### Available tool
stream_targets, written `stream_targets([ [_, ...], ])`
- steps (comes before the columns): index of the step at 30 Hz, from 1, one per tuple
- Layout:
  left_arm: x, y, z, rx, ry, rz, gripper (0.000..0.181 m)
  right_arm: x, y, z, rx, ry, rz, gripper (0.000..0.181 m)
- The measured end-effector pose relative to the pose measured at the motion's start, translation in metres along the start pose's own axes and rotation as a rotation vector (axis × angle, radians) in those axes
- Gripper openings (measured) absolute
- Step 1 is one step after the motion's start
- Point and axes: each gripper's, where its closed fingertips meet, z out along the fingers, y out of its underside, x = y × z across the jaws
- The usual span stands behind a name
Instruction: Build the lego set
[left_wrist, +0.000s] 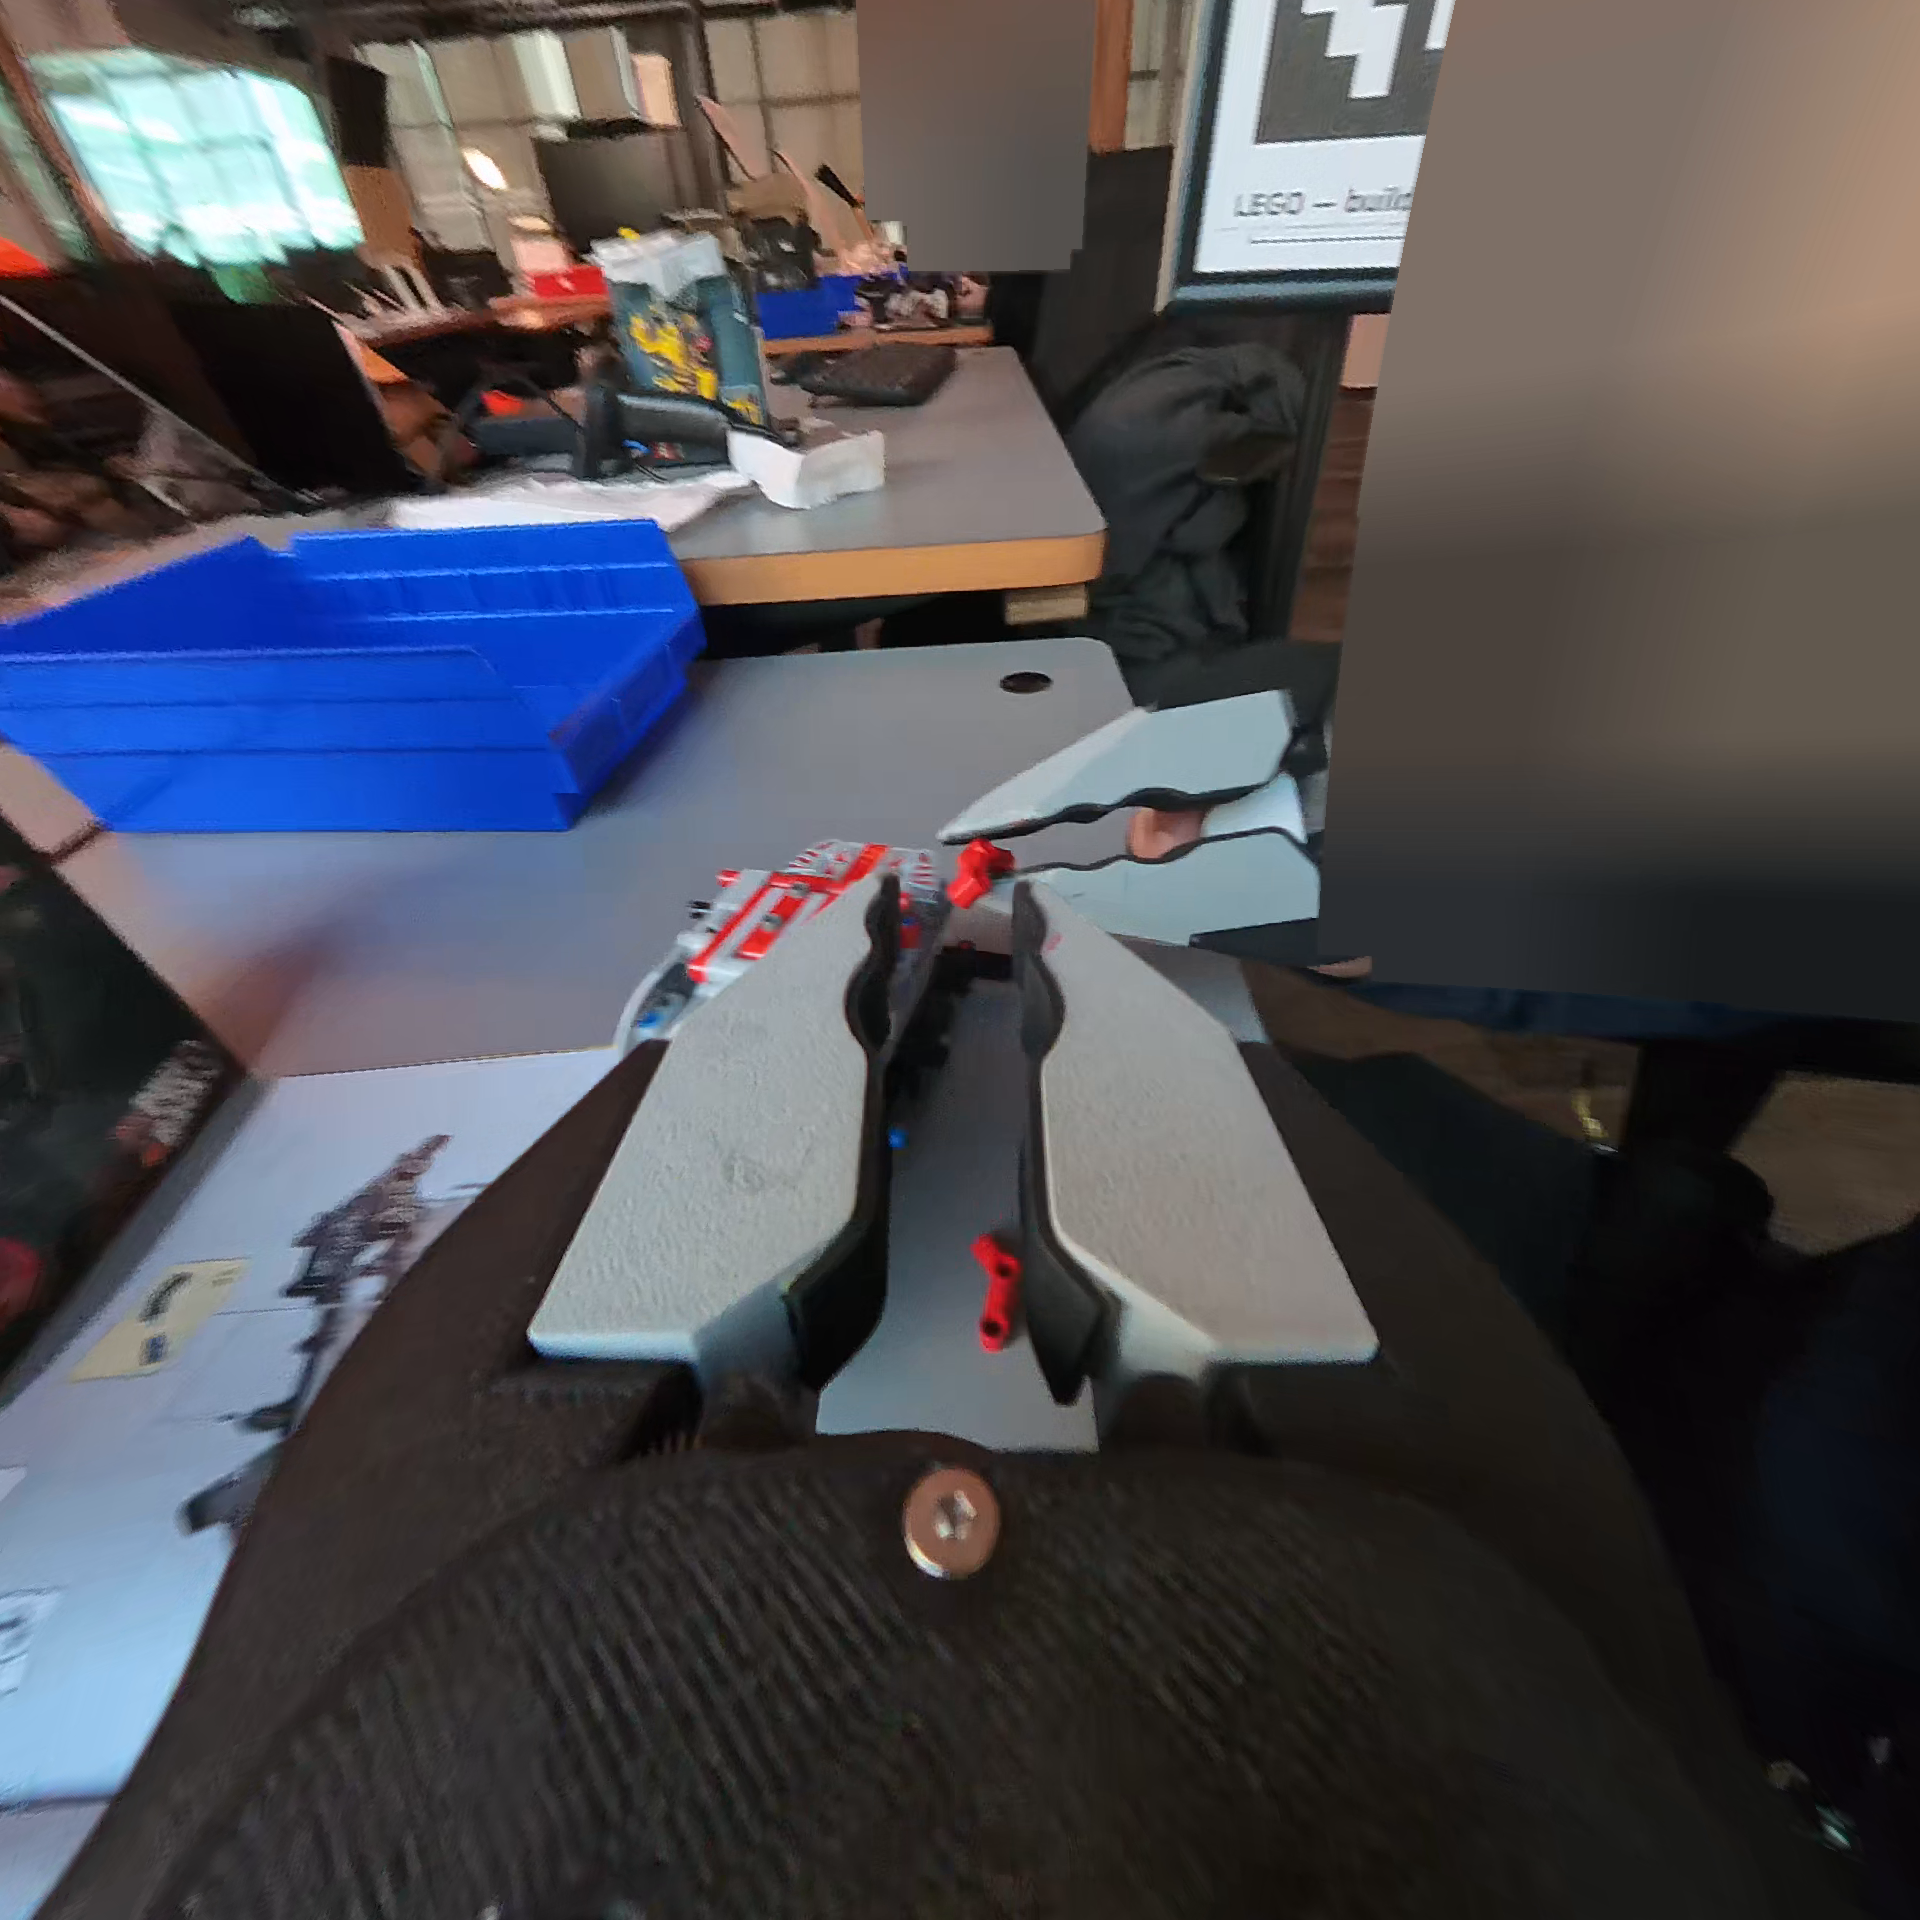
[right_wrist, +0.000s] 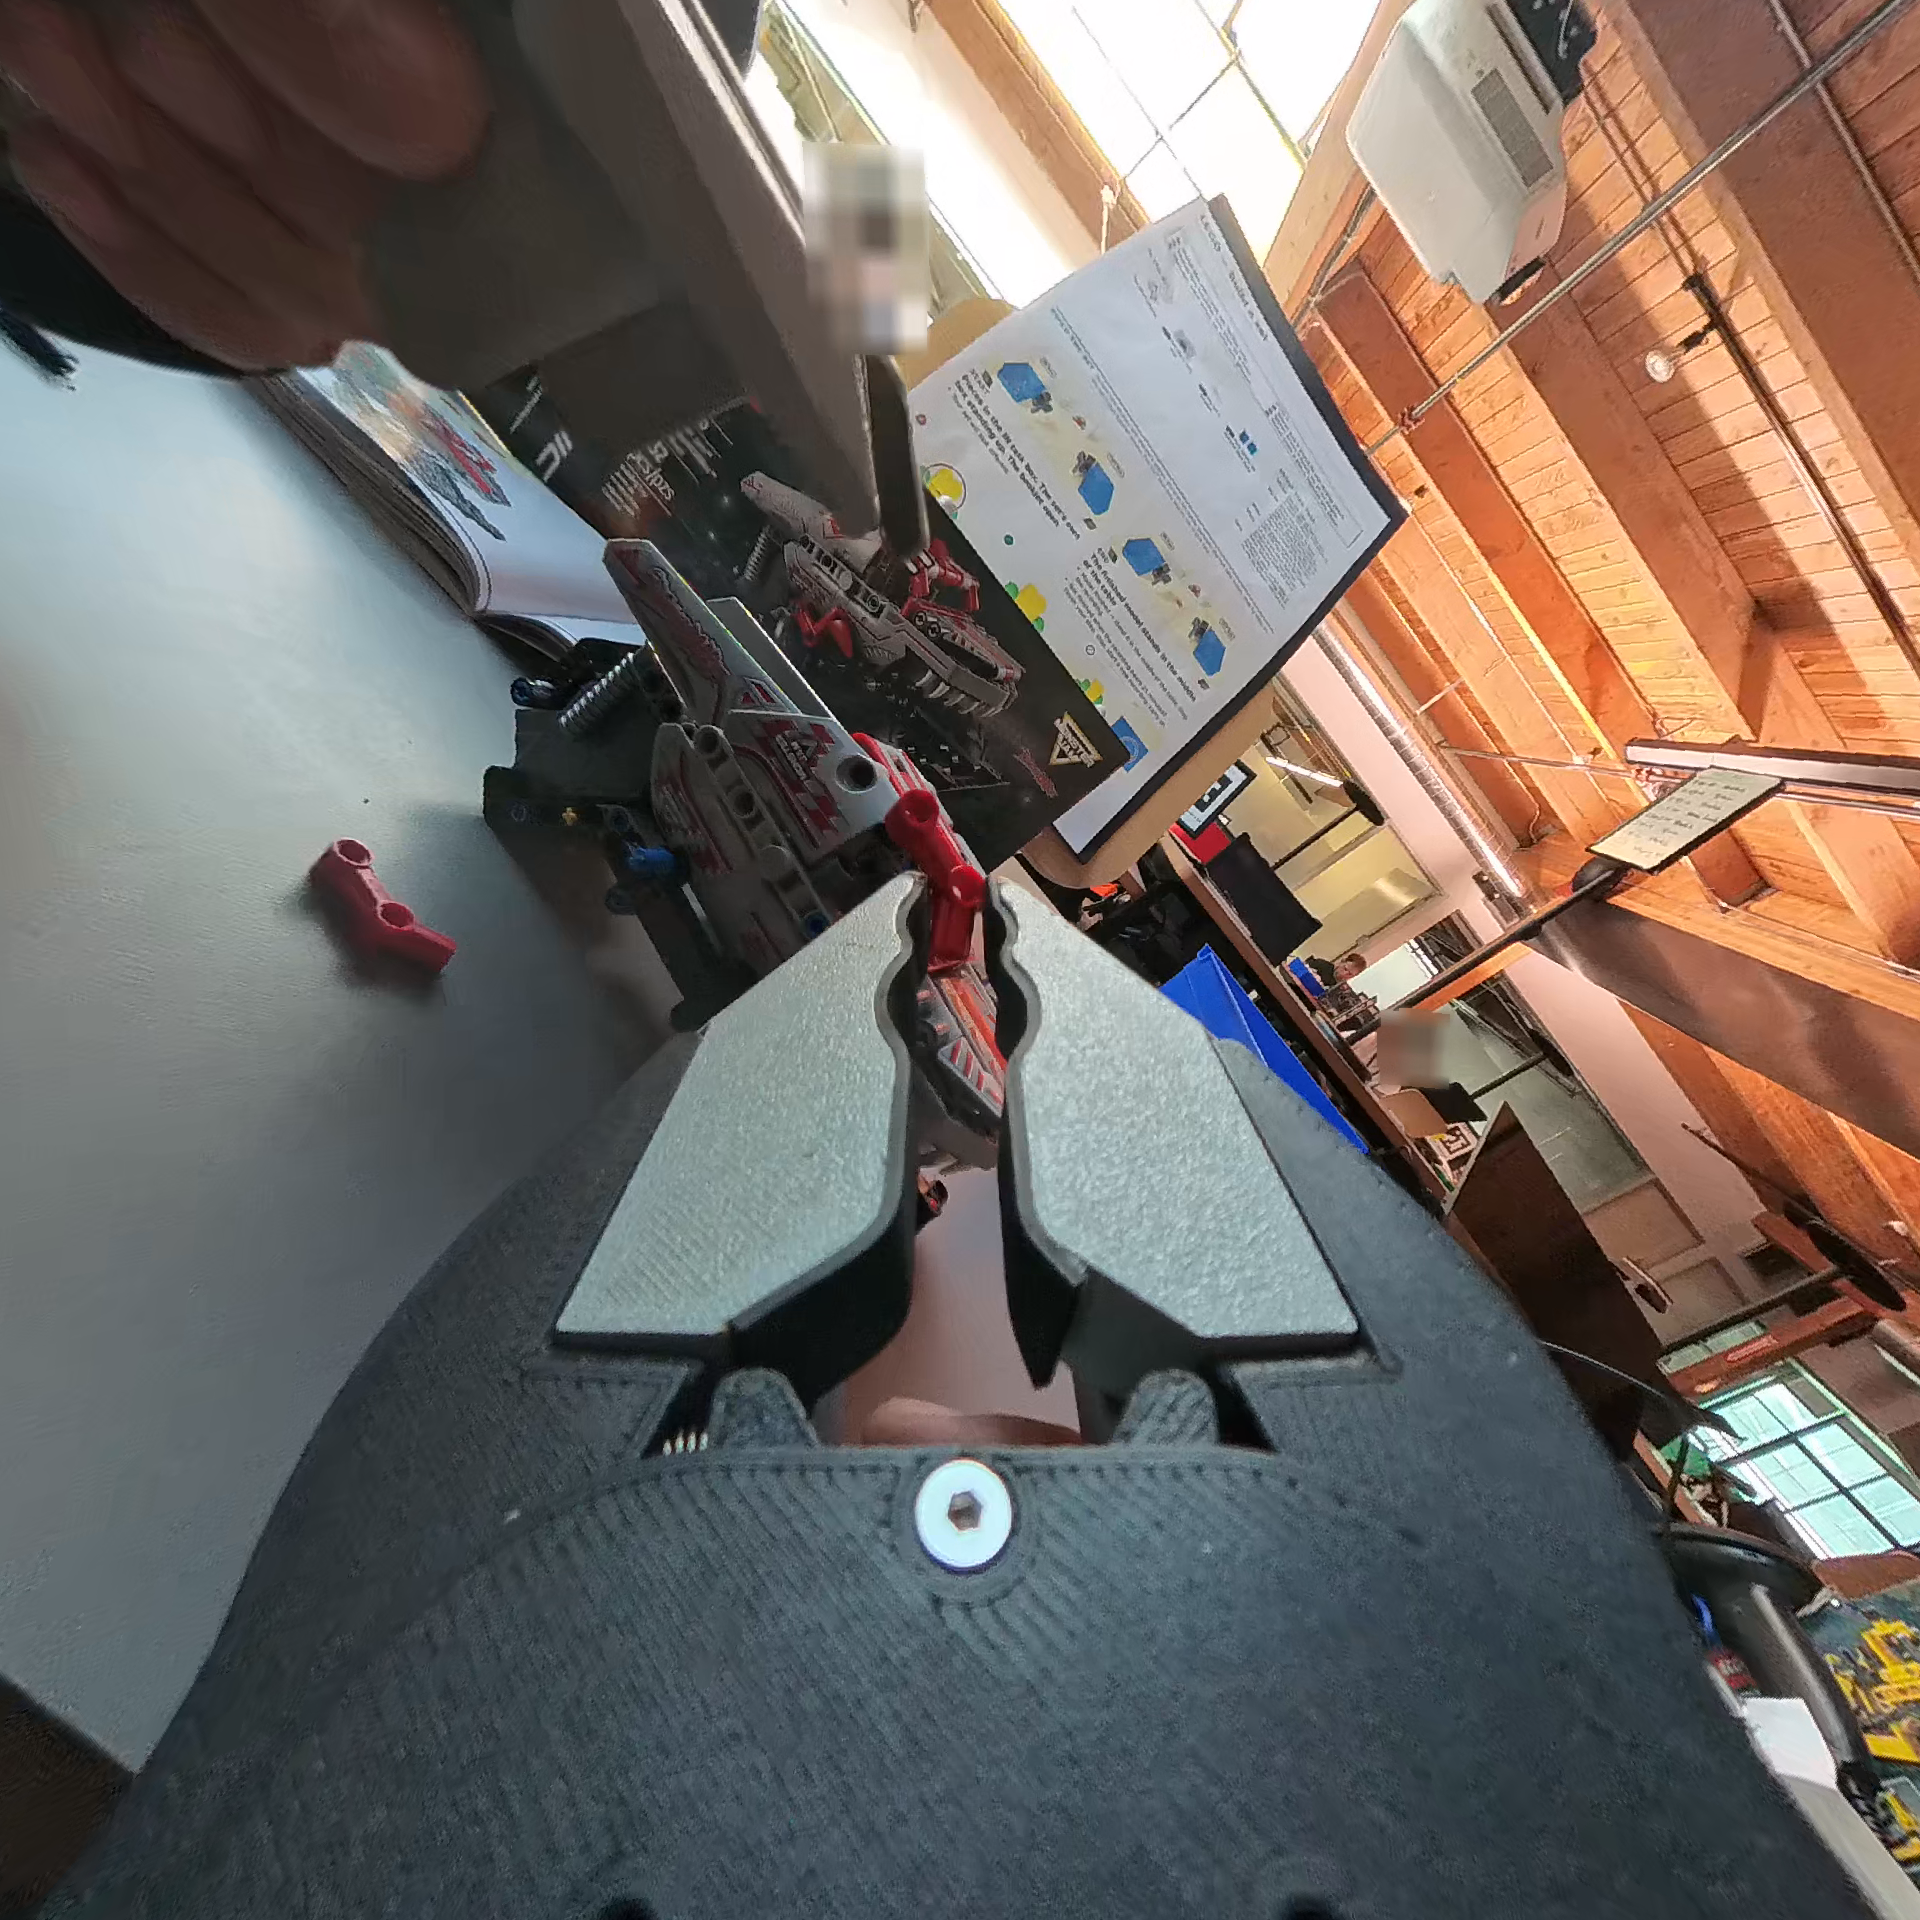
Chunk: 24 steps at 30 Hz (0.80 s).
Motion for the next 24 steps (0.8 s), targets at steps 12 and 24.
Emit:
stream_targets([
  [12, 0.016, 0.023, 0.009, -0.126, 0.173, -0.208, 0.02, -0.015, -0.023, -0.003, 0.048, -0.008, -0.123, 0.007],
  [24, 0.022, 0.026, 0.01, -0.139, 0.199, -0.192, 0.008, -0.023, -0.031, -0.004, 0.074, -0.021, -0.148, 0.006],
])
